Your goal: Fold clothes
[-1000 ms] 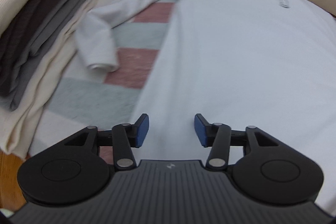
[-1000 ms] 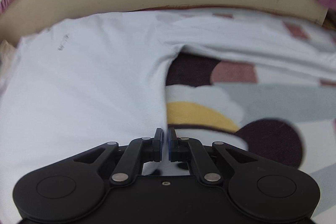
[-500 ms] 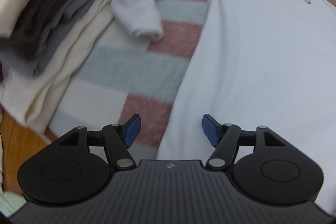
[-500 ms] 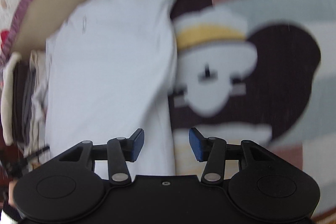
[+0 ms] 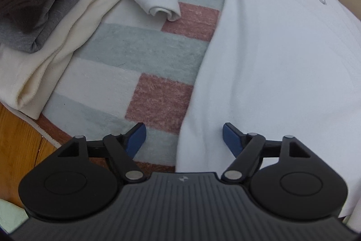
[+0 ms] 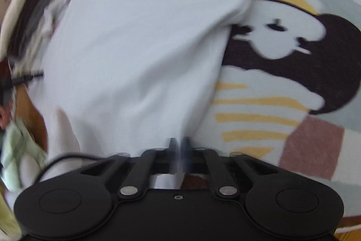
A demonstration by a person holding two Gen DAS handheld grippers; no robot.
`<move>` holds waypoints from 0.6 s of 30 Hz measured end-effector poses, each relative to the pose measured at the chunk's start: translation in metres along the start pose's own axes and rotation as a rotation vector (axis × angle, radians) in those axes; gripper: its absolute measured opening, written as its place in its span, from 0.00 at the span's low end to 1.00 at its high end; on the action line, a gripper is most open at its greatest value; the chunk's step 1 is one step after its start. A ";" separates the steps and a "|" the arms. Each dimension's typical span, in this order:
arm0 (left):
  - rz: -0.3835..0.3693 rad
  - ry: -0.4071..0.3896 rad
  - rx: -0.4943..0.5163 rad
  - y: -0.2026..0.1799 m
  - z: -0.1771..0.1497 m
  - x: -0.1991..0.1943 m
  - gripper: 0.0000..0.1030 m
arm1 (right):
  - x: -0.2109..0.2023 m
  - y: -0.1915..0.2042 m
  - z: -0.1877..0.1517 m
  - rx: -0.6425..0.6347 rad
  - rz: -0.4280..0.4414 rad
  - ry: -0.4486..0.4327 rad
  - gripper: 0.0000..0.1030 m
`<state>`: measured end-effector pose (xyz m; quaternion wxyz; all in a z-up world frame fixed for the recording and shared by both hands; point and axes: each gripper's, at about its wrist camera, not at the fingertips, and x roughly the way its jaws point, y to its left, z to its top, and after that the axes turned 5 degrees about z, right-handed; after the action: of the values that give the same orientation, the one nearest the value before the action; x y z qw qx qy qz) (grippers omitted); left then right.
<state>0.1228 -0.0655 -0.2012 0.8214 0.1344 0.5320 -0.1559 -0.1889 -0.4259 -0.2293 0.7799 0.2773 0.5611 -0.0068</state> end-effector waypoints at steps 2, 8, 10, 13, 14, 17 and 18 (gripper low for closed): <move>-0.017 -0.017 0.074 -0.010 -0.002 -0.004 0.45 | 0.001 0.013 0.001 -0.073 -0.037 0.000 0.06; -0.099 -0.144 0.113 -0.023 0.002 -0.066 0.02 | -0.045 0.028 -0.003 -0.158 -0.077 -0.046 0.04; -0.084 -0.144 0.083 -0.015 0.002 -0.074 0.03 | -0.054 0.031 -0.008 -0.186 -0.110 -0.035 0.04; -0.024 -0.099 0.029 -0.008 -0.006 -0.057 0.04 | -0.044 0.027 -0.016 -0.185 -0.171 -0.006 0.04; 0.024 -0.073 0.023 -0.008 -0.009 -0.047 0.04 | -0.035 0.023 -0.016 -0.168 -0.186 0.022 0.04; 0.054 0.020 -0.012 -0.001 -0.018 -0.027 0.05 | -0.027 0.019 -0.021 -0.181 -0.206 0.078 0.04; 0.029 0.037 -0.031 0.002 -0.019 -0.026 0.08 | -0.026 0.018 -0.022 -0.179 -0.202 0.083 0.05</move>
<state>0.0979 -0.0529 -0.1853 0.8155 0.1321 0.5474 -0.1334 -0.2116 -0.4089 -0.2032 0.7732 0.1486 0.6161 -0.0237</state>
